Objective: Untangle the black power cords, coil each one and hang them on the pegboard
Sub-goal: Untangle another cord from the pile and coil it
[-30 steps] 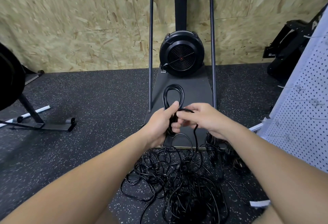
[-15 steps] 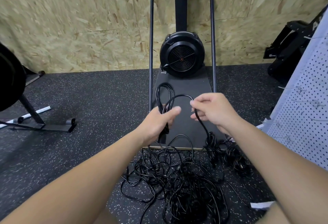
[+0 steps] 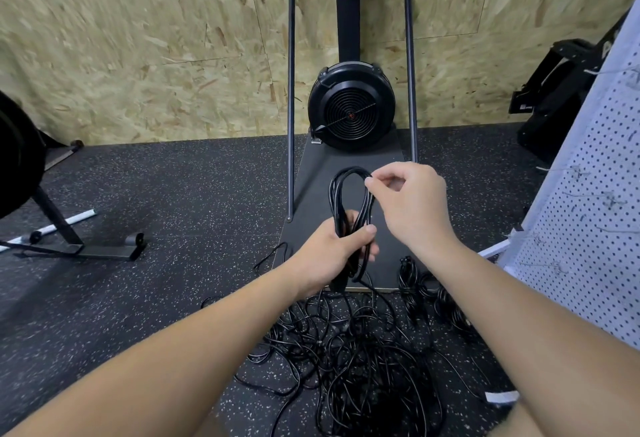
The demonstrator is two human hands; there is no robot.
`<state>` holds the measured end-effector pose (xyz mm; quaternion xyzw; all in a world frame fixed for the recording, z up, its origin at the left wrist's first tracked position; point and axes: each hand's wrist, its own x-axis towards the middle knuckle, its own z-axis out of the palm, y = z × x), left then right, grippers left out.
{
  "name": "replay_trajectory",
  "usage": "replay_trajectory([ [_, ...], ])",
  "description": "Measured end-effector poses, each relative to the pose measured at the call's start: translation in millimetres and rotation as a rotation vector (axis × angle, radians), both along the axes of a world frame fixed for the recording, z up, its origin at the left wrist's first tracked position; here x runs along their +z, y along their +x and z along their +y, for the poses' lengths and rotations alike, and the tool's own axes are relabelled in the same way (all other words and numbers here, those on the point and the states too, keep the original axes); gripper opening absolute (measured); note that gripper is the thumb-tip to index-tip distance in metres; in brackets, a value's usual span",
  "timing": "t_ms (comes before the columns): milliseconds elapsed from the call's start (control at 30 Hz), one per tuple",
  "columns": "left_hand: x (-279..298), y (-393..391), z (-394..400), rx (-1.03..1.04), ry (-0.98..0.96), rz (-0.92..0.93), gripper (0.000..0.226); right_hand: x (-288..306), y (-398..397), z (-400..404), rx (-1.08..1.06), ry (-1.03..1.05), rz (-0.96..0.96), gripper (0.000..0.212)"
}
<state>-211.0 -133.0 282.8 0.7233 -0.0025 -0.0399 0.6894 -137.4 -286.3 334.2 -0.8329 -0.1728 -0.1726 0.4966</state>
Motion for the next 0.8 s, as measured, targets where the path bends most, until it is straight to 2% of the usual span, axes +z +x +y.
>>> replay_trajectory([
  [133, -3.7, -2.2, -1.0, -0.079, -0.146, 0.023, 0.012, -9.3, 7.8, -2.1, 0.053, 0.013, 0.096, 0.018],
  [433, 6.8, 1.2, 9.0, -0.145, -0.184, 0.102, 0.013, -7.1, 8.8, -4.1, 0.2, 0.216, 0.227, 0.013],
  [567, 10.1, 3.4, 14.1, -0.059, -0.278, 0.101, 0.013, -14.7, 11.6, 0.5, 0.284, 0.269, 0.468, 0.026],
  [633, 13.5, 5.8, 18.8, -0.012, -0.31, 0.079, 0.015, -24.1, 13.7, -1.2, 0.332, 0.126, 0.59, 0.026],
  [733, 20.1, 7.7, 25.7, 0.074, -0.327, 0.047, 0.012, -46.0, 14.3, -3.7, 0.542, -0.345, 0.577, 0.031],
  [800, 21.9, 9.9, 29.5, 0.117, -0.349, 0.028, 0.011, -60.1, 13.9, -2.6, 0.65, -0.534, 0.602, 0.043],
])
